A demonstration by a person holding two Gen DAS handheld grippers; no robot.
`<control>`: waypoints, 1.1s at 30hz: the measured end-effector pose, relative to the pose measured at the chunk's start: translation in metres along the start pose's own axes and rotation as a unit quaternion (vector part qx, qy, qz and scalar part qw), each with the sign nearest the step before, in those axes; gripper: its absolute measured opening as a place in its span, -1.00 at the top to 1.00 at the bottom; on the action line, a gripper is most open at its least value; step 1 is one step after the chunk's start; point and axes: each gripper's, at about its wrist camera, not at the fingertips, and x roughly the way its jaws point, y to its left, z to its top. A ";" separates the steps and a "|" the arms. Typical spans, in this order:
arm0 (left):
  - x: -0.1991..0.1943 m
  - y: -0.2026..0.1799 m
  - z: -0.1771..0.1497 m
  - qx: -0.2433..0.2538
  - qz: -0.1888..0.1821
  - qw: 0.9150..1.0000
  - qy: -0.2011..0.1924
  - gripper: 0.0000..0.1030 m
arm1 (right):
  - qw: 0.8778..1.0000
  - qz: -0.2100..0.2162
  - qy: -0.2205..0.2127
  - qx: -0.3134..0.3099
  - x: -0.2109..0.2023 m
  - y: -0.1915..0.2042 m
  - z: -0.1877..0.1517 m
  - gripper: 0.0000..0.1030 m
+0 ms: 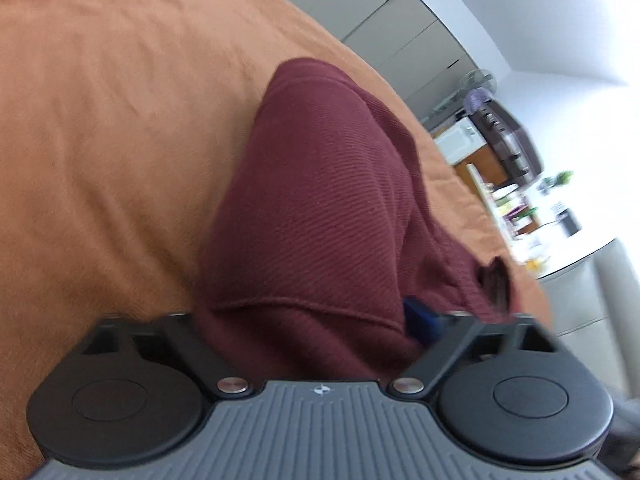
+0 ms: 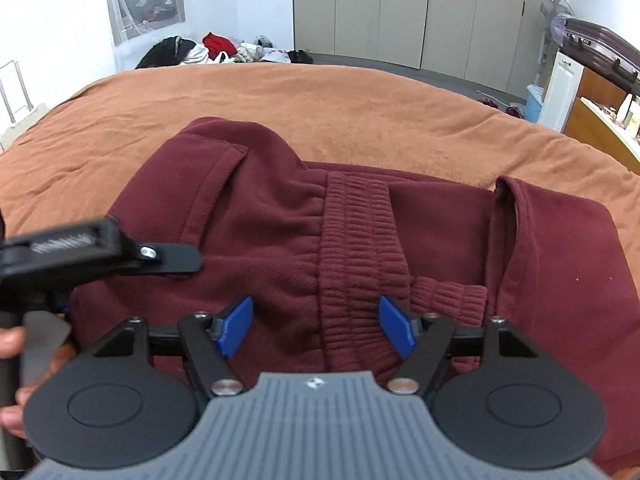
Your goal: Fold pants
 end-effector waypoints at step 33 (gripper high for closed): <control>-0.037 -0.186 0.005 0.255 -0.020 0.965 -0.064 0.09 | 0.977 0.001 -0.046 0.210 -0.013 -0.148 -0.098 1.00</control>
